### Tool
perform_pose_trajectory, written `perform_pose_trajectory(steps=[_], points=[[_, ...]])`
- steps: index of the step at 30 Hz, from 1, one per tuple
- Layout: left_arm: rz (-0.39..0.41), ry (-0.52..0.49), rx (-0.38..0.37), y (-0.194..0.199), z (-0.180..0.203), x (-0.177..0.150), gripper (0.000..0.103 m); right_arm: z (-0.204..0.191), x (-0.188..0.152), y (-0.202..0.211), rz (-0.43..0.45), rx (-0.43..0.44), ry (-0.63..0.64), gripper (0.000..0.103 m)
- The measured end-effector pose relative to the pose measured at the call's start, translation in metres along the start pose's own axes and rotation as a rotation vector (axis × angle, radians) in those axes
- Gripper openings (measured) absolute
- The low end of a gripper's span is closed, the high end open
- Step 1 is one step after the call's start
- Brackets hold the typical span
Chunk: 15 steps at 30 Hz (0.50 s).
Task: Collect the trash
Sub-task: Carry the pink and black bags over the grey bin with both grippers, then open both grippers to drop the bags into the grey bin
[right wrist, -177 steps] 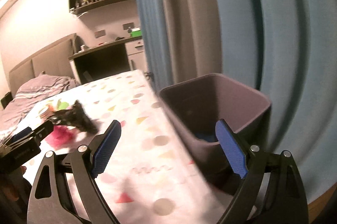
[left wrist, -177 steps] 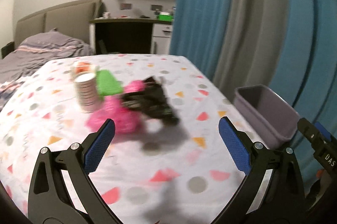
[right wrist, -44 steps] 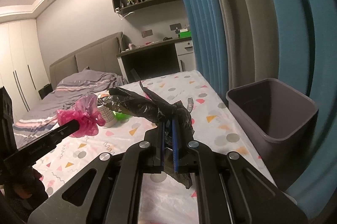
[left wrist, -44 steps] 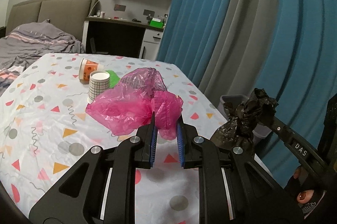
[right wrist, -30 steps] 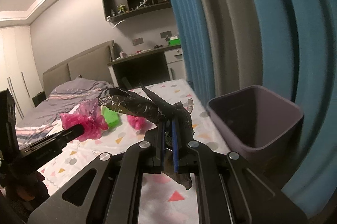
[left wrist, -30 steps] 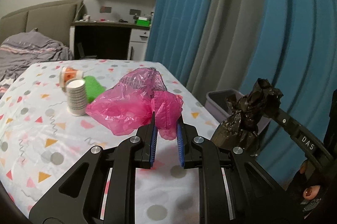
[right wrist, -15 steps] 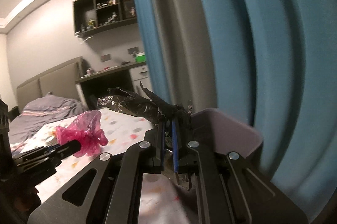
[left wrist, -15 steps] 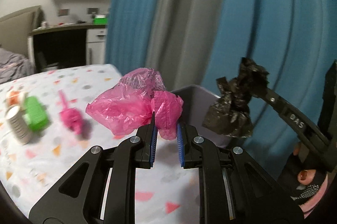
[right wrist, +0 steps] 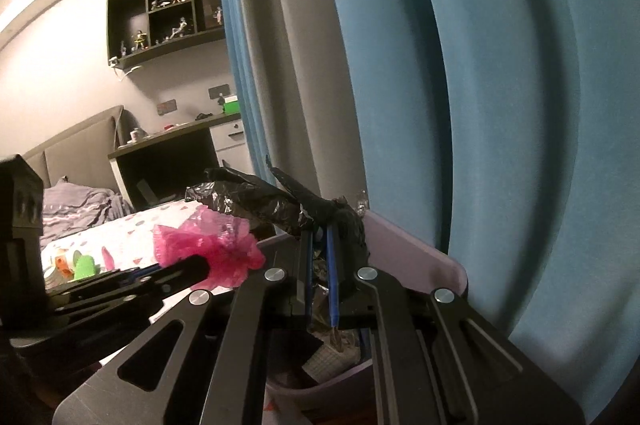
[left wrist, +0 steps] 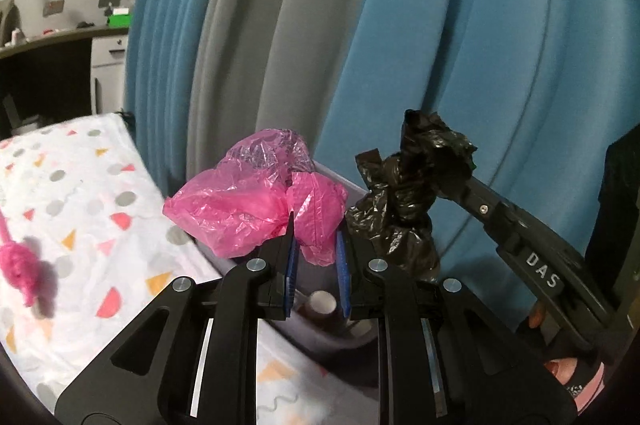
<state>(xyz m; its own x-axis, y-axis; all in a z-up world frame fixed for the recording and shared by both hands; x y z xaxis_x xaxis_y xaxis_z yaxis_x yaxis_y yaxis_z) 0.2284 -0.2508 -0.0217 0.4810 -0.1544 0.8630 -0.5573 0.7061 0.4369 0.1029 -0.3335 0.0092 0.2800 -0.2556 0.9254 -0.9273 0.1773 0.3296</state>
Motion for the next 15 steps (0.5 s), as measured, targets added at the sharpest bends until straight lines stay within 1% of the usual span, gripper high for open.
perform_pose_trajectory(steps=[7, 11, 15], points=[[-0.040, 0.013, -0.019, -0.030, -0.002, -0.004, 0.016, 0.006, -0.001, -0.013, -0.019, -0.011, -0.011, 0.007], [-0.054, 0.023, -0.028, -0.040, -0.002, -0.006, 0.016, 0.006, -0.003, -0.023, -0.042, -0.017, -0.008, 0.007], [-0.064, 0.045, -0.039, -0.053, -0.008, -0.002, 0.016, 0.009, -0.006, -0.027, -0.057, -0.020, -0.006, 0.007]])
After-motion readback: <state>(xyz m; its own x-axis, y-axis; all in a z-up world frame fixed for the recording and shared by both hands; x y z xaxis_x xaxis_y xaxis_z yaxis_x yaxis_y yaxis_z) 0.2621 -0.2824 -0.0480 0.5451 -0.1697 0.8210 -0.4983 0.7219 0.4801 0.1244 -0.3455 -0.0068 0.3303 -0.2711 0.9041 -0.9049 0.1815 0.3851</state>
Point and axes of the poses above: each gripper's, at about its wrist camera, not at the fingertips, and y roughly against the way its jaws point, z to its right, x to its top, the point moved 2 cm from there along -y, roughly the way its jaws point, and after that the axes turned 2 degrees about -y, right-handed, at the moved point
